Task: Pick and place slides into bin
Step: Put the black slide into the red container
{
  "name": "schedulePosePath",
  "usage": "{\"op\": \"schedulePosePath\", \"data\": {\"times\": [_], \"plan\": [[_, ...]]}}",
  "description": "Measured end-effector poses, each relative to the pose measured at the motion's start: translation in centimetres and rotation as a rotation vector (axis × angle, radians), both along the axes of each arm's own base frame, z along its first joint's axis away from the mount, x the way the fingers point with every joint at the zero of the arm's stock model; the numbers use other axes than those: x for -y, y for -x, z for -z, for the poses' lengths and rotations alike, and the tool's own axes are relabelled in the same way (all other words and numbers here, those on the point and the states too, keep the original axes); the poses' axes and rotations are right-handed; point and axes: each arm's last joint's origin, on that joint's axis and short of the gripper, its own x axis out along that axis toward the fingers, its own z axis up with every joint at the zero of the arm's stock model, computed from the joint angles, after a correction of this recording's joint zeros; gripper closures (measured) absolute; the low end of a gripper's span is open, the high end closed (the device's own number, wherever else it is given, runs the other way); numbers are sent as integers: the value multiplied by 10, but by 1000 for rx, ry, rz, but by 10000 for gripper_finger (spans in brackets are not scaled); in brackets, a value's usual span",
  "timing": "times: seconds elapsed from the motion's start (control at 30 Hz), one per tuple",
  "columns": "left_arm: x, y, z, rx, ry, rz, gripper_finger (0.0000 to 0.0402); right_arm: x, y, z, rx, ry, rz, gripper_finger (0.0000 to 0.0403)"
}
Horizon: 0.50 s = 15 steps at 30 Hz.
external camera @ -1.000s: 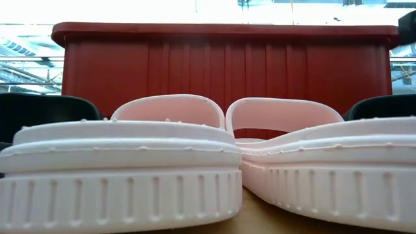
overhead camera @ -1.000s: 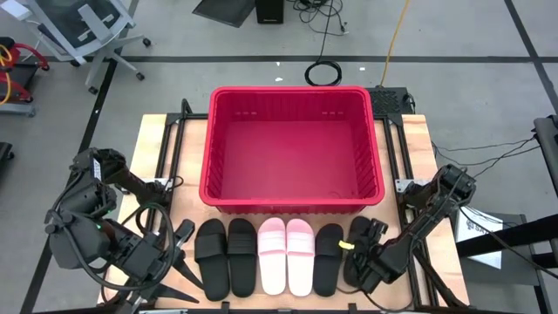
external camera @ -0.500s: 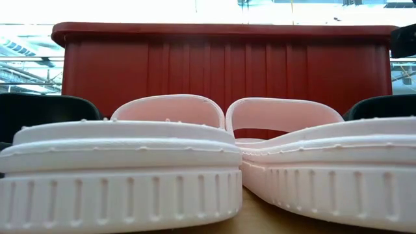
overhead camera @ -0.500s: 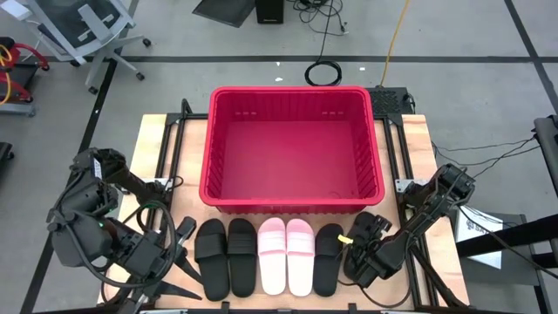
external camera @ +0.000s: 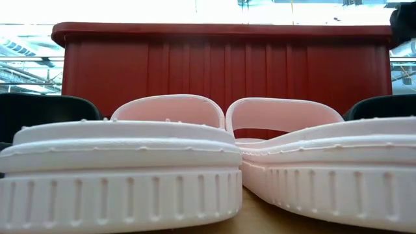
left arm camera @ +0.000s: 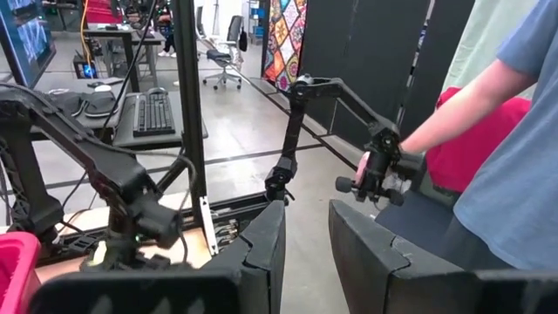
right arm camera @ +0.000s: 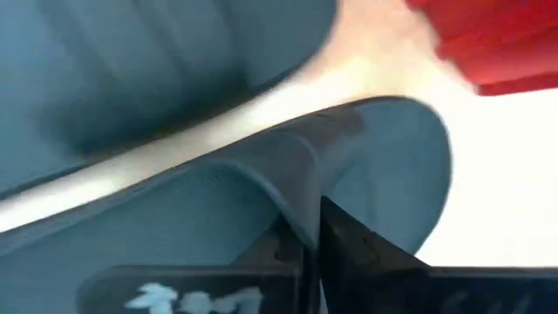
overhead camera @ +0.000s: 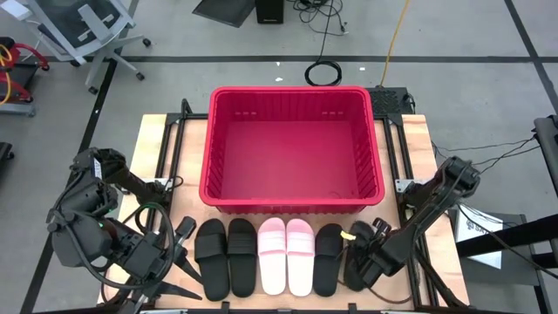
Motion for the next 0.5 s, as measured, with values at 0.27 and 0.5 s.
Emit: {"op": "schedulePosePath", "data": {"times": [0.27,0.5], "plan": [[0,0,0,1,2,0,314,7,8,-49,161,-228,-141,401],[0,0,-1,3,5,0,314,10,12,-89,389,-423,-230,402]]}}
